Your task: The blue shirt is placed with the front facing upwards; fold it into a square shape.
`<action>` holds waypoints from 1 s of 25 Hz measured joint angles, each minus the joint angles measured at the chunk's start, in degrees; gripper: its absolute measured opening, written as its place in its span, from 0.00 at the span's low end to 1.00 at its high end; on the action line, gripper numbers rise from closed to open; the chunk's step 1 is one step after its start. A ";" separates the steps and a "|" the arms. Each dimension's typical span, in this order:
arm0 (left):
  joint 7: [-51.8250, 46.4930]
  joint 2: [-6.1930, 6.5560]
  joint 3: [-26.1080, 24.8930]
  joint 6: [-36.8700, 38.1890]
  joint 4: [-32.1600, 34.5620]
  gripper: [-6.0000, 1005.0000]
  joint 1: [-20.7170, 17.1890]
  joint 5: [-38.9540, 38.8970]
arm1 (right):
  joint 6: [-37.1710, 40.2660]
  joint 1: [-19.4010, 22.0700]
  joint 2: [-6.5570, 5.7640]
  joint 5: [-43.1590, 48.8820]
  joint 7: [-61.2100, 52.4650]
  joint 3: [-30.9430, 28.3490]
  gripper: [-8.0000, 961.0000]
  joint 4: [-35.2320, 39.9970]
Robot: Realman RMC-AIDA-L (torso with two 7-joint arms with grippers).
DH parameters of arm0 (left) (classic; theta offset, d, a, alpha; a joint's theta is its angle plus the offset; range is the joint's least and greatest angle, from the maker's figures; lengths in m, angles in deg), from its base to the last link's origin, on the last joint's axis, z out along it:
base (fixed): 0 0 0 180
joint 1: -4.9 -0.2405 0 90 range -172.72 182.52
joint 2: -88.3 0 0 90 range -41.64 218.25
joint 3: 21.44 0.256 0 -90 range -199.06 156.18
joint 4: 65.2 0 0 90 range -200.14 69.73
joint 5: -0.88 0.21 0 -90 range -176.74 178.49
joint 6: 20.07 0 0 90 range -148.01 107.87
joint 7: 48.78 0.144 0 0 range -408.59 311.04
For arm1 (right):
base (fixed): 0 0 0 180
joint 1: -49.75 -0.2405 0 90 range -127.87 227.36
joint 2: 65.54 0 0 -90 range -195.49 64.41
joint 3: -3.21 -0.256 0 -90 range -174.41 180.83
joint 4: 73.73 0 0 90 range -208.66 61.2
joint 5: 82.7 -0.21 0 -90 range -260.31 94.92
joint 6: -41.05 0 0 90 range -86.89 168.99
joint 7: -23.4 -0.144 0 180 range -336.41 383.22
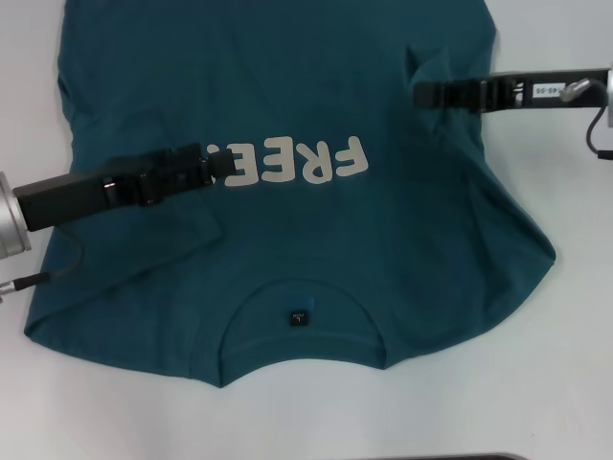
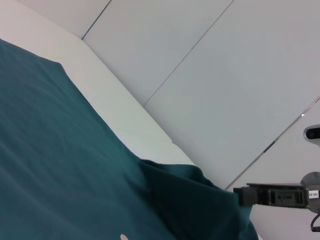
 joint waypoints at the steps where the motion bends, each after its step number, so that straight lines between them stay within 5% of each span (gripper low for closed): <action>1: 0.00 0.00 -0.03 0.00 0.02 0.87 0.00 0.00 | -0.06 -0.09 0.01 0.03 -0.08 0.56 0.19 0.04; 10: 0.00 0.01 -0.02 0.00 0.10 0.87 0.00 0.00 | -0.55 -0.45 -0.08 0.03 -0.44 2.69 0.21 0.10; 16: 0.24 0.01 -0.10 0.01 0.10 0.87 -0.01 0.00 | -2.21 0.53 -0.66 -1.57 -0.05 1.38 0.46 -0.23; 25: 0.19 0.01 -0.11 0.24 0.10 0.87 0.00 0.00 | -7.23 3.57 -2.17 -2.44 4.46 -3.09 0.65 -0.51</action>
